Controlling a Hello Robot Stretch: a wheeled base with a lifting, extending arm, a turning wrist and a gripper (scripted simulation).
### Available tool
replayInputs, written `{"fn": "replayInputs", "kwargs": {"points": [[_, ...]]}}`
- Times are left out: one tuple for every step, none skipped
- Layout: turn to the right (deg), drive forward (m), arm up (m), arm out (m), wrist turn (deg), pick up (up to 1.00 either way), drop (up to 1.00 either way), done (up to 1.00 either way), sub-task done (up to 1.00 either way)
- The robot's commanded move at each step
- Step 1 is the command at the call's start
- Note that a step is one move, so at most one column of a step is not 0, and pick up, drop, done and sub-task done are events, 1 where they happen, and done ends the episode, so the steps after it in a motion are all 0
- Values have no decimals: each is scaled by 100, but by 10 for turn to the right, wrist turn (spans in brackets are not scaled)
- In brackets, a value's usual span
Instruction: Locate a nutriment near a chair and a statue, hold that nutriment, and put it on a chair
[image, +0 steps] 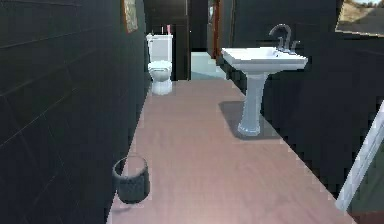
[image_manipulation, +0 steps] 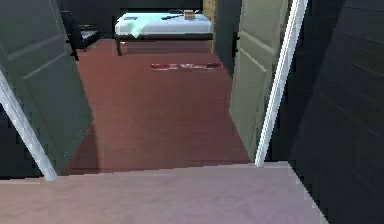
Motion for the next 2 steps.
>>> {"fn": "replayInputs", "kwargs": {"points": [[0,100,0,0,0,0,0,0,0],[0,100,0,0,0,0,0,0,0]]}}
